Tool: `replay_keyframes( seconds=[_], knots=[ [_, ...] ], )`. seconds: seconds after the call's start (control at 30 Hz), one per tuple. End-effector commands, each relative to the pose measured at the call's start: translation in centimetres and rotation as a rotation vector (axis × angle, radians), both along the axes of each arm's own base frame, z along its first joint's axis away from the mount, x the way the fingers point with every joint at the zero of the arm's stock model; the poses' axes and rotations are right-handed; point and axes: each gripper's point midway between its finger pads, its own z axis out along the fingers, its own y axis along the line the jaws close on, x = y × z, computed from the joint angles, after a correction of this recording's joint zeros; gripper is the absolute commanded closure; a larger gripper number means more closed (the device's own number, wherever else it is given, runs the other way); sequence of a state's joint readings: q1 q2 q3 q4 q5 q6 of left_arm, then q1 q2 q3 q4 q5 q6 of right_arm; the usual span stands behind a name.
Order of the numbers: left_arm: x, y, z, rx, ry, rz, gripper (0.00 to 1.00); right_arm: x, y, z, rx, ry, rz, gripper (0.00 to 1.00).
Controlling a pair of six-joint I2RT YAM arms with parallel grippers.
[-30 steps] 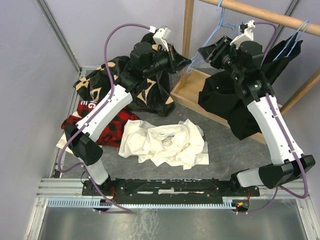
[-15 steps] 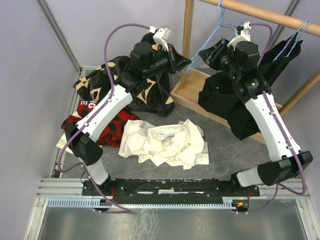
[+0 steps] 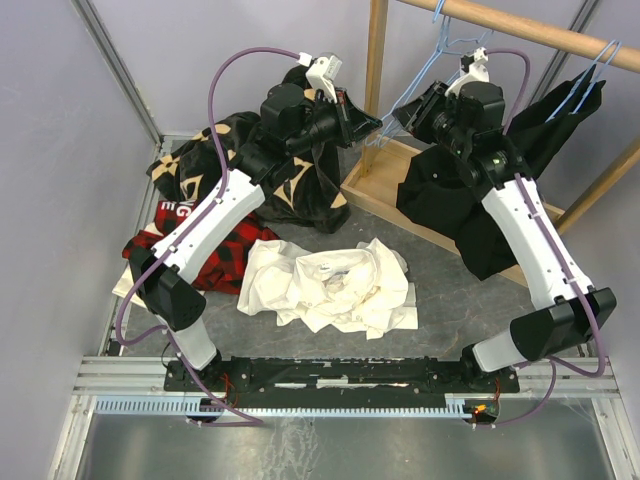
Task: Place the shirt on the hanger
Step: Pick up the hanger from the clothesline.
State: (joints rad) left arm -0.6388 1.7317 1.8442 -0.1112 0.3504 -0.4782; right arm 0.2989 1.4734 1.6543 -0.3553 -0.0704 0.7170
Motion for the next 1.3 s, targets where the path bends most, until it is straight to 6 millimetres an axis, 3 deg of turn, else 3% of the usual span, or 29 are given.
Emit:
replay_keyframes(
  seconds=[0.0, 0.33, 0.6, 0.87, 1.27],
  knots=[
    [-0.5, 0.0, 2.3, -0.042, -0.033, -0.024, 0.91, 0.4, -0.1, 2.5, 0.002, -0.064, 0.001, 0.64],
    [-0.4, 0.3, 2.2, -0.038, -0.031, -0.006, 0.91, -0.3, -0.2, 3.7, -0.003, -0.107, 0.014, 0.84],
    [-0.2, 0.4, 2.0, -0.034, -0.026, 0.005, 0.91, -1.5, -0.6, 5.8, 0.027, -0.147, 0.019, 0.99],
    [0.9, 1.5, 2.2, -0.036, -0.022, 0.092, 0.96, -1.9, -1.5, 7.0, 0.036, -0.156, 0.011, 1.00],
    [4.2, 4.6, 2.8, -0.016, -0.003, 0.340, 0.97, -1.9, -3.6, 8.4, 0.071, -0.160, -0.013, 1.00]
  ],
)
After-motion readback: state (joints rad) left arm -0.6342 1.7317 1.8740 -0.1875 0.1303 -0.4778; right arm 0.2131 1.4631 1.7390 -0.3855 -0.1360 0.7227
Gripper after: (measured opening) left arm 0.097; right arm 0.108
